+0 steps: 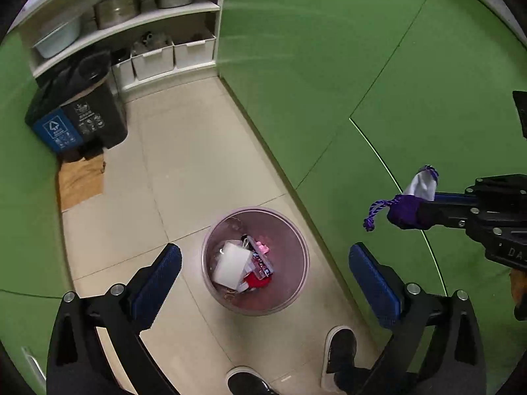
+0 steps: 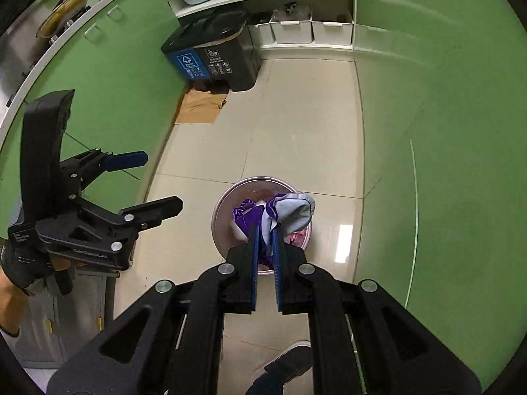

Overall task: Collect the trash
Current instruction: 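Carry the loofah pad and purple cloth to the pink bin and release both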

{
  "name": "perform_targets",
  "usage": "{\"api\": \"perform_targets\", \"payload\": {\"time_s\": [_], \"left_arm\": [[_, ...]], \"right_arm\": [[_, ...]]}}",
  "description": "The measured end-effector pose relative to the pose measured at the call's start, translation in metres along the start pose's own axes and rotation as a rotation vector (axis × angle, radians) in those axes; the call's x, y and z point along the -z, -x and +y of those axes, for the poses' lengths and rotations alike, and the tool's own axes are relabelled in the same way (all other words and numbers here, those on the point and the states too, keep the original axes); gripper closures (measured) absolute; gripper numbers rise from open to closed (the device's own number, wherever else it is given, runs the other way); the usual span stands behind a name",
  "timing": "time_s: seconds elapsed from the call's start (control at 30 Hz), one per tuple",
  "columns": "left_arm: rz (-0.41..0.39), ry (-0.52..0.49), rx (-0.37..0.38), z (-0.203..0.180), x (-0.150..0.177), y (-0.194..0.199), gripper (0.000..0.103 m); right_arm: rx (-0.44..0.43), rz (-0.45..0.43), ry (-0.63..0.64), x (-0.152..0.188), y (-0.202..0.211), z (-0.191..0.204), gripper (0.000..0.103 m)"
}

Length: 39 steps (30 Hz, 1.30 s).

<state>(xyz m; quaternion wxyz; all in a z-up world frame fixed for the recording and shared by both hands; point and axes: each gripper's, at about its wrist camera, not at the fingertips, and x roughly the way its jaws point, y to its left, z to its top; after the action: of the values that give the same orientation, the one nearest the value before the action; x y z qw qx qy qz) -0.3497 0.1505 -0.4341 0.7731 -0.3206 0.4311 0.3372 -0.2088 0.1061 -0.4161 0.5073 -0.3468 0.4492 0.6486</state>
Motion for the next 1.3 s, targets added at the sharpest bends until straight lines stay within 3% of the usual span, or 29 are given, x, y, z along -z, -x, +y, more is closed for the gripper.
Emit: {"api": "perform_targets", "payload": {"time_s": [0.53, 0.63, 0.67, 0.7, 0.73, 0.77, 1.07, 1.17, 1.3], "left_arm": [[-0.053, 0.082, -0.056, 0.045, 0.011, 0.034, 0.006], [-0.056, 0.093, -0.063, 0.050, 0.014, 0.034, 0.006], [-0.057, 0.096, -0.066, 0.051, 0.014, 0.033, 0.006], [-0.059, 0.101, -0.069, 0.053, 0.015, 0.033, 0.006], [-0.060, 0.103, -0.071, 0.053, 0.015, 0.033, 0.006], [-0.060, 0.104, -0.074, 0.054, 0.015, 0.033, 0.006], [-0.060, 0.093, -0.077, 0.047, 0.007, 0.044, 0.006], [-0.061, 0.084, -0.073, 0.040, -0.002, 0.063, 0.006], [-0.071, 0.066, -0.061, 0.021, -0.019, 0.110, 0.006]], "right_arm": [[-0.087, 0.034, 0.085, -0.020, -0.059, 0.037, 0.095], [-0.084, 0.023, 0.099, -0.020, -0.063, 0.039, 0.091], [-0.078, 0.023, 0.096, -0.021, -0.064, 0.038, 0.088], [-0.072, 0.025, 0.088, -0.020, -0.066, 0.036, 0.060], [-0.068, 0.022, 0.081, -0.020, -0.067, 0.035, 0.013], [-0.063, -0.003, 0.076, -0.019, -0.065, 0.033, 0.003], [0.012, 0.010, 0.034, -0.016, -0.047, 0.023, 0.003], [0.023, 0.006, 0.014, -0.019, -0.022, 0.023, 0.003], [0.032, -0.016, -0.018, -0.026, 0.042, 0.030, 0.003]]}}
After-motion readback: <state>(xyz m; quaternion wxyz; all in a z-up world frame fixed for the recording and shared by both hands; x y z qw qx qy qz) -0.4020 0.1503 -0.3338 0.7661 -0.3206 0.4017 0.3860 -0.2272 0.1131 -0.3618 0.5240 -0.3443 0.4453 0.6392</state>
